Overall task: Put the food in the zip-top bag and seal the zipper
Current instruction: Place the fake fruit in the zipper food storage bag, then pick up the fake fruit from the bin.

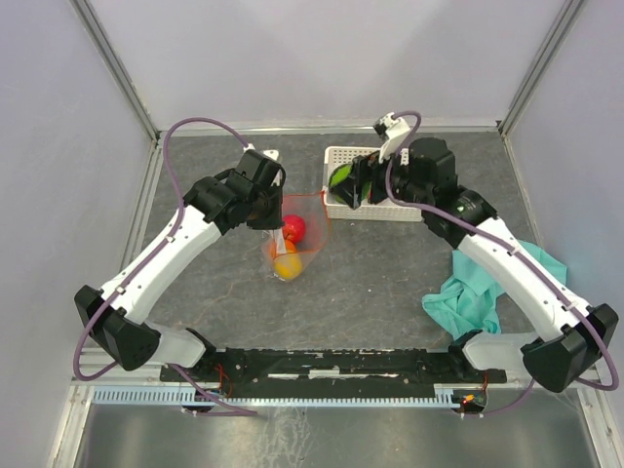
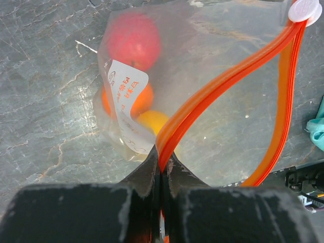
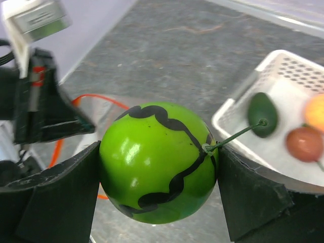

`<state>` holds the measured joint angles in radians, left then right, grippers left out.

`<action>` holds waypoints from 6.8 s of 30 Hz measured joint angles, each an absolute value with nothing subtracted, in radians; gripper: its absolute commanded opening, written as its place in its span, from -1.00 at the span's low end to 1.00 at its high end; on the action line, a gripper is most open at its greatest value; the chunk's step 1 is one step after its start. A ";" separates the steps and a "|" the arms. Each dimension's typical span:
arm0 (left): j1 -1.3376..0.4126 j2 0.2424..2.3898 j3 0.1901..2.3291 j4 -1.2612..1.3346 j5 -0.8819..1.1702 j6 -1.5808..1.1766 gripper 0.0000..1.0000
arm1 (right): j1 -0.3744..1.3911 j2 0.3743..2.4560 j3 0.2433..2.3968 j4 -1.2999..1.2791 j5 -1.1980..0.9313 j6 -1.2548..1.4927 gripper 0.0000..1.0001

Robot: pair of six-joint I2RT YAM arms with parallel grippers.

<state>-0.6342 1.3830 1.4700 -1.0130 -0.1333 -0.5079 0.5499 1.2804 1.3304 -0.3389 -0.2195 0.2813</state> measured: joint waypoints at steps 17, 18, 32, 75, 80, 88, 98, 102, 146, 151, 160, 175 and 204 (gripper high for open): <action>-0.634 1.380 1.449 -0.982 -0.091 -0.508 -0.95 | 0.799 1.394 1.199 -0.118 -0.270 0.381 0.31; -0.634 1.380 1.449 -0.981 -0.085 -0.508 -0.95 | 0.803 1.409 1.196 -0.117 -0.263 0.381 0.35; -0.630 1.367 1.432 -0.960 -0.043 -0.508 -0.95 | 0.805 1.489 1.195 -0.128 -0.164 0.397 0.99; -0.630 1.282 1.335 -0.834 -0.021 -0.508 -0.95 | 0.805 1.390 1.296 -0.316 -0.082 0.353 0.98; -0.630 1.282 1.335 -0.835 -0.028 -0.508 -0.95 | 0.805 1.388 1.302 -0.316 -0.067 0.333 0.98; -0.630 1.282 1.335 -0.836 -0.058 -0.508 -0.95 | 0.790 1.353 1.303 -0.325 -0.028 0.287 0.98; -0.630 1.282 1.335 -0.845 -0.100 -0.507 -0.95 | 0.686 1.309 1.279 -0.320 0.009 0.262 0.98; -0.630 1.282 1.335 -0.863 -0.124 -0.507 -0.95 | 0.630 1.303 1.253 -0.307 0.003 0.264 0.98; -0.629 1.299 1.336 -0.889 -0.195 -0.507 -0.95 | 0.446 1.512 1.213 -0.247 0.142 0.263 0.98; -0.624 1.301 1.336 -0.890 -0.208 -0.507 -0.95 | 0.438 1.574 1.213 -0.234 0.179 0.257 0.98; -0.621 1.331 1.355 -0.909 -0.209 -0.507 -0.95 | 0.416 1.773 1.292 -0.172 0.255 0.257 0.98; -0.604 1.380 1.377 -0.923 -0.209 -0.507 -0.95 | 0.370 2.115 1.610 -0.133 0.339 0.289 0.98; -0.583 1.443 1.527 -1.030 -0.180 -0.477 -0.95 | 0.313 2.177 1.635 -0.239 0.191 0.300 0.13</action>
